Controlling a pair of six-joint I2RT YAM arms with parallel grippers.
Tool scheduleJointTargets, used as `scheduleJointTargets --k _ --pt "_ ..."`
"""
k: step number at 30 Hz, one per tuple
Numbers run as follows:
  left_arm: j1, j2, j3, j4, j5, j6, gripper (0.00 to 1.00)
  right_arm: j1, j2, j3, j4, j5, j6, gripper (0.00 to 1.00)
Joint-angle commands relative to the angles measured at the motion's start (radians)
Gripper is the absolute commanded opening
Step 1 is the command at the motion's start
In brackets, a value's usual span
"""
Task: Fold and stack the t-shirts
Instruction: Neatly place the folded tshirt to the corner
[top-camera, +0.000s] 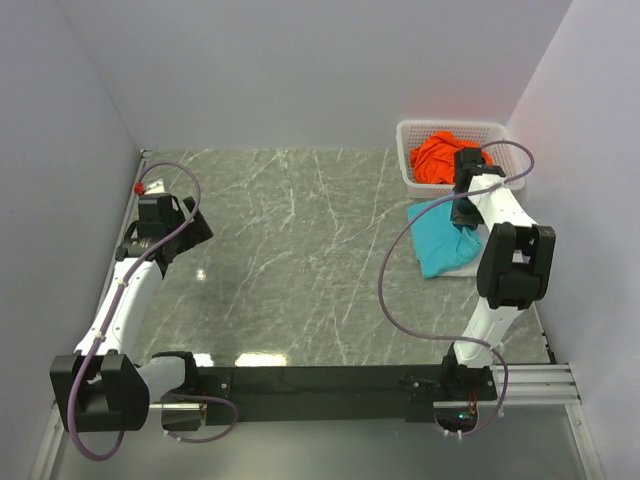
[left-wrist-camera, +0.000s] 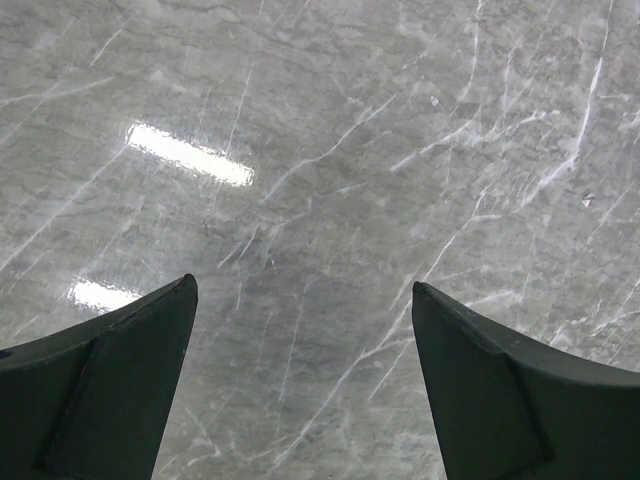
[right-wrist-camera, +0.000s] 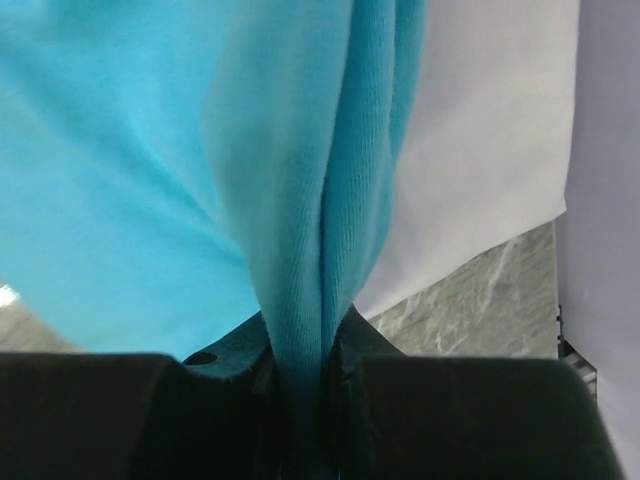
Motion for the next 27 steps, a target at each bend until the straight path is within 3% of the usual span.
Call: scheduleJointTargets --k 1,12,16,17,20,27 --pt "0.002 -0.01 -0.006 0.025 0.02 0.017 0.93 -0.029 0.021 0.001 0.045 0.116 0.024 0.0" --pt "0.002 0.003 -0.007 0.028 0.028 0.02 0.93 -0.075 0.095 -0.019 0.132 0.197 0.04 0.06" --pt "0.003 0.005 -0.007 0.026 0.026 0.021 0.93 -0.078 0.103 -0.04 0.141 0.217 0.057 0.31" --pt "0.003 0.005 -0.007 0.028 0.026 0.02 0.93 -0.078 0.098 -0.039 0.143 0.222 0.063 0.43" --pt "0.003 0.006 -0.009 0.029 0.031 0.021 0.93 -0.079 0.078 -0.022 0.131 0.283 0.092 0.58" --pt "0.002 0.003 -0.011 0.032 0.034 0.023 0.92 -0.116 0.034 0.007 0.08 0.38 0.16 0.61"
